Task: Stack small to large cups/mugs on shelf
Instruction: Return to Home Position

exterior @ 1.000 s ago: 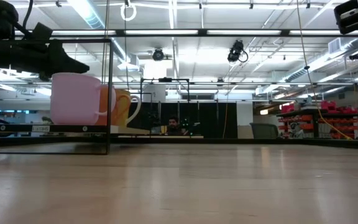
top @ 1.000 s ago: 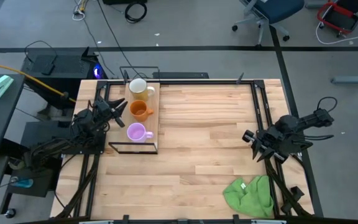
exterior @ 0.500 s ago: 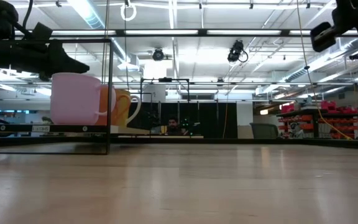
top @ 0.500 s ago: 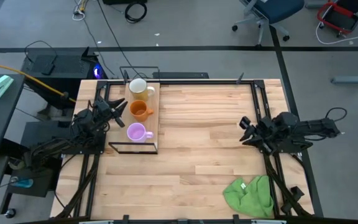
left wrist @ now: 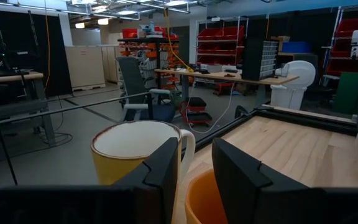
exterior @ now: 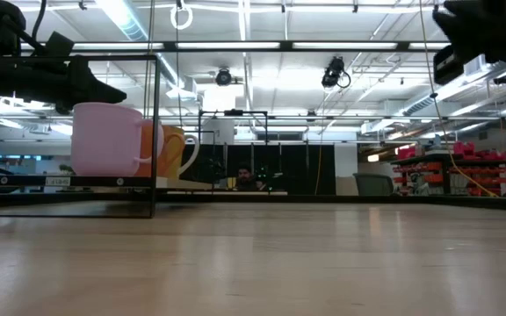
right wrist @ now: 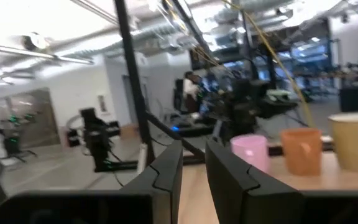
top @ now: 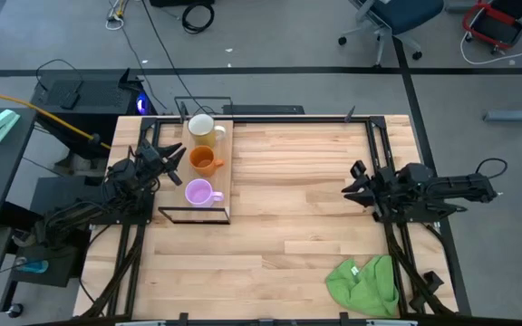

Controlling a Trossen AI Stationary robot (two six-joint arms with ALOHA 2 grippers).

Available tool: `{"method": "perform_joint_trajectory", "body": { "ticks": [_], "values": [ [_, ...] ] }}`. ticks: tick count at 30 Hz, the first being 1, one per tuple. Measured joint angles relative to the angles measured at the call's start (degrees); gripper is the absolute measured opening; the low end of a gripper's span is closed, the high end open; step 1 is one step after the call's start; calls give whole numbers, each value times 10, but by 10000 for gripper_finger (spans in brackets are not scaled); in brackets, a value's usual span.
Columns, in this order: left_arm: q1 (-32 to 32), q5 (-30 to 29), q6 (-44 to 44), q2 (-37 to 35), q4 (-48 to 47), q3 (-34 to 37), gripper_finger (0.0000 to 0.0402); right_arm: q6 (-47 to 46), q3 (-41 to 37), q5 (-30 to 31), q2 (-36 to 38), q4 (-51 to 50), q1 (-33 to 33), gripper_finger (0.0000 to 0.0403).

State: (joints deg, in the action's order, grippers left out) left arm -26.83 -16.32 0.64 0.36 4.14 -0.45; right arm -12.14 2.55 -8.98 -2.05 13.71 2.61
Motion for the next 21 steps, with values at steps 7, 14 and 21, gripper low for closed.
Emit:
{"method": "perform_joint_trajectory", "body": {
  "ticks": [7, 14, 21],
  "values": [
    [0, 0, 0, 0, 2, 0, 107, -45, -1, 31, 0, -77, 0, 77],
    [0, 0, 0, 0, 2, 0, 107, -48, 12, 16, 0, -79, 0, 69],
    [0, 0, 0, 0, 2, 0, 107, -18, 12, 23, -1, -79, 0, 31]
  ]
}}
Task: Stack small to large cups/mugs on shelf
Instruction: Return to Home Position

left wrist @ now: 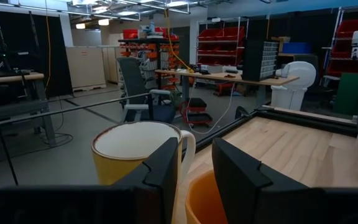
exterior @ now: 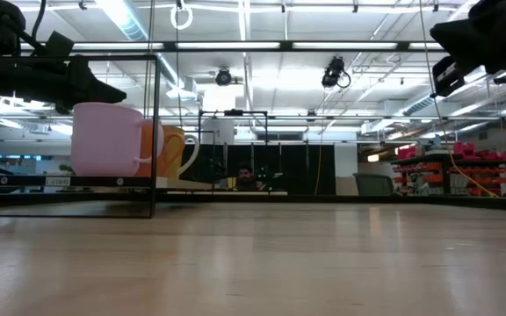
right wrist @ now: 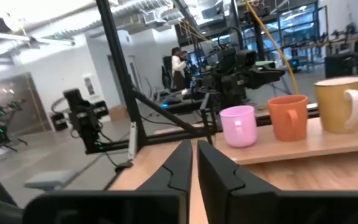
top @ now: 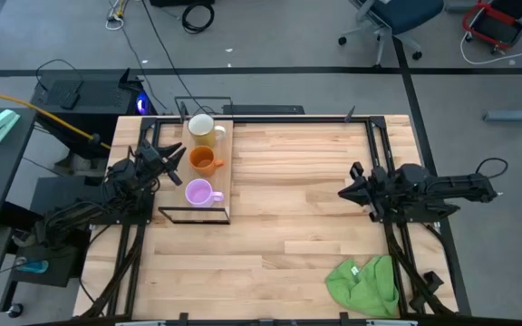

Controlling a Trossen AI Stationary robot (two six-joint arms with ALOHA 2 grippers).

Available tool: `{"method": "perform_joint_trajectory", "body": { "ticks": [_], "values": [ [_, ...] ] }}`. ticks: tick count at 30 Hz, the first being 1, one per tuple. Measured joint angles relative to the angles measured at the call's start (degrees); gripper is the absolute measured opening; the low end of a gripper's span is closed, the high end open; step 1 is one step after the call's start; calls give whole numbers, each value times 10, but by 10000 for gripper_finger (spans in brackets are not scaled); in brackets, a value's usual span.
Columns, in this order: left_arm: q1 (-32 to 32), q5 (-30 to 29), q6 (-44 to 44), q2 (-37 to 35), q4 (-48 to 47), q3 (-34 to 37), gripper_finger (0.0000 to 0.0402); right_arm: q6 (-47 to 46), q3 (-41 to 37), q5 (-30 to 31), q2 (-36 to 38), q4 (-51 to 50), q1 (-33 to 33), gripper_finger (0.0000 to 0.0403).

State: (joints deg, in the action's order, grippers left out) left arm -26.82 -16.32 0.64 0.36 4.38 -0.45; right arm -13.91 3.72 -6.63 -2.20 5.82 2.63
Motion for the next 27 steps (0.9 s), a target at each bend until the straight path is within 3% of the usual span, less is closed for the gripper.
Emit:
{"method": "perform_joint_trajectory", "body": {
  "ticks": [5, 27],
  "values": [
    [0, 0, 0, 0, 0, 0, 107, 36, 1, 2, 0, -3, 0, 20],
    [0, 0, 0, 0, 0, 0, 107, 36, 2, 2, 0, -2, 0, 19]
  ]
}}
